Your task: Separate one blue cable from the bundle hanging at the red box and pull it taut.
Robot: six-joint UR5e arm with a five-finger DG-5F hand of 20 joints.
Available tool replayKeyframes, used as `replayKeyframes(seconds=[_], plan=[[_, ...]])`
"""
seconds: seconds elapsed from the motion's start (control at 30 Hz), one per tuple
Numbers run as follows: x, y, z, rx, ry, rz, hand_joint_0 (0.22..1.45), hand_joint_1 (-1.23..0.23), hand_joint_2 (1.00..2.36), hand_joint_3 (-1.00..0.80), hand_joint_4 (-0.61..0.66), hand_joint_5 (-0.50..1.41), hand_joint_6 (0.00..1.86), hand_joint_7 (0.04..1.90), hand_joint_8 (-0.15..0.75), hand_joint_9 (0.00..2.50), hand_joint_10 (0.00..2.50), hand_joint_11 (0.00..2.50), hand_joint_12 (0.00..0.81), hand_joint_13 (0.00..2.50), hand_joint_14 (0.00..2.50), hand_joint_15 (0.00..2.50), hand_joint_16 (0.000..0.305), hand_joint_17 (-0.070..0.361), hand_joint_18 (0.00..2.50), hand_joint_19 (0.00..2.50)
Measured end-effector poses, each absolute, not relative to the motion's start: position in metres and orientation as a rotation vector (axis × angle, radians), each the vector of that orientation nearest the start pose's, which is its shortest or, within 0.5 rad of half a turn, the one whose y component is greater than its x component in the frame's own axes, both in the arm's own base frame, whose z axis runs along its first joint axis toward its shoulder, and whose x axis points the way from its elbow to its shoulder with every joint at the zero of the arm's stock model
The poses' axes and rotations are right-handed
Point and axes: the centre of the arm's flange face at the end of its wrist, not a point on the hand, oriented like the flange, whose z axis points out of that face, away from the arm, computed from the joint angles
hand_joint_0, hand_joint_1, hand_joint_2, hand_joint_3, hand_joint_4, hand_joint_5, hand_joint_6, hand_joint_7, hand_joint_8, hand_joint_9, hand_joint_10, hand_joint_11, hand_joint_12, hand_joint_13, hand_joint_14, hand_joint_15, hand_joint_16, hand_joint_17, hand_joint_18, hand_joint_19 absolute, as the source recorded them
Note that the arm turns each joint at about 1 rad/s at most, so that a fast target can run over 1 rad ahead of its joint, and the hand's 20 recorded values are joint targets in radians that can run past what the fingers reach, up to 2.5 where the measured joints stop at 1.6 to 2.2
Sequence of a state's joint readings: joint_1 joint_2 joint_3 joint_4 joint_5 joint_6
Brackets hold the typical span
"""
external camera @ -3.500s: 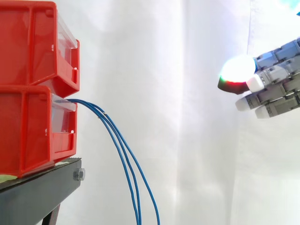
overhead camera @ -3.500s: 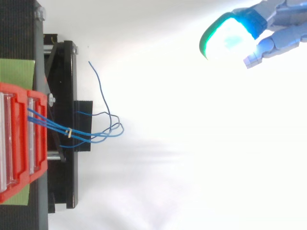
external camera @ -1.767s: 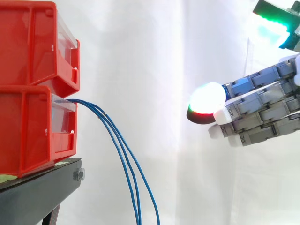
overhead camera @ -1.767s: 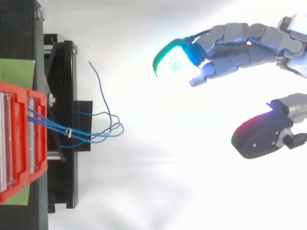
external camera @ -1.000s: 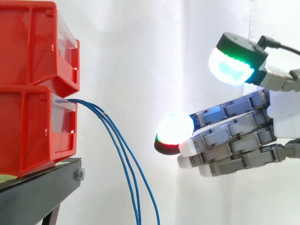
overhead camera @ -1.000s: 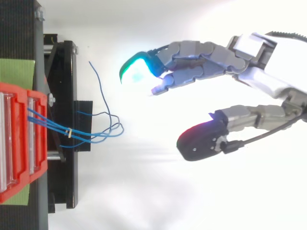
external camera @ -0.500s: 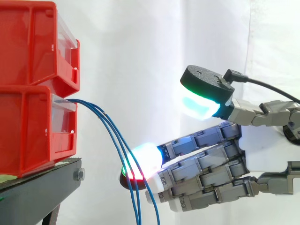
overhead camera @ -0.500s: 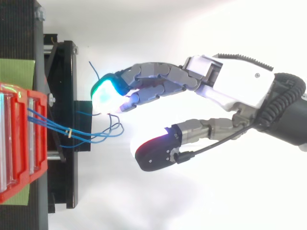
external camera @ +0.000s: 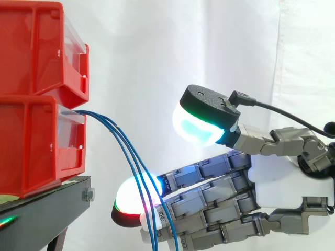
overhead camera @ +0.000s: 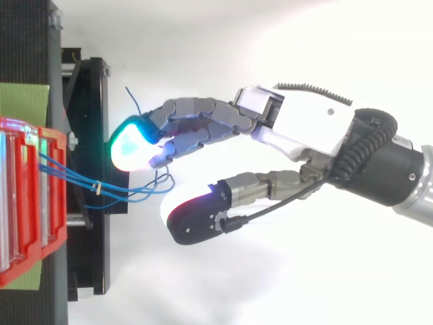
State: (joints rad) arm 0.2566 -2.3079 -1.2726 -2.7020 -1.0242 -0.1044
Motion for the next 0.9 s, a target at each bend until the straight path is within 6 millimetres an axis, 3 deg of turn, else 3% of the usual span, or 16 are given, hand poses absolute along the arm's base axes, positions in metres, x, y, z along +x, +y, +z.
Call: replayKeyframes(seconds=[0.9], plan=[[0.761,0.022,0.229,1.252,1.043,1.024,0.54,-0.66,1.0,-0.5,0.35,-0.14,0.5,0.82,0.326,0.77,0.0,0.17,0.268,0.52,0.0,0.05,0.026,0.059,0.35,0.07]])
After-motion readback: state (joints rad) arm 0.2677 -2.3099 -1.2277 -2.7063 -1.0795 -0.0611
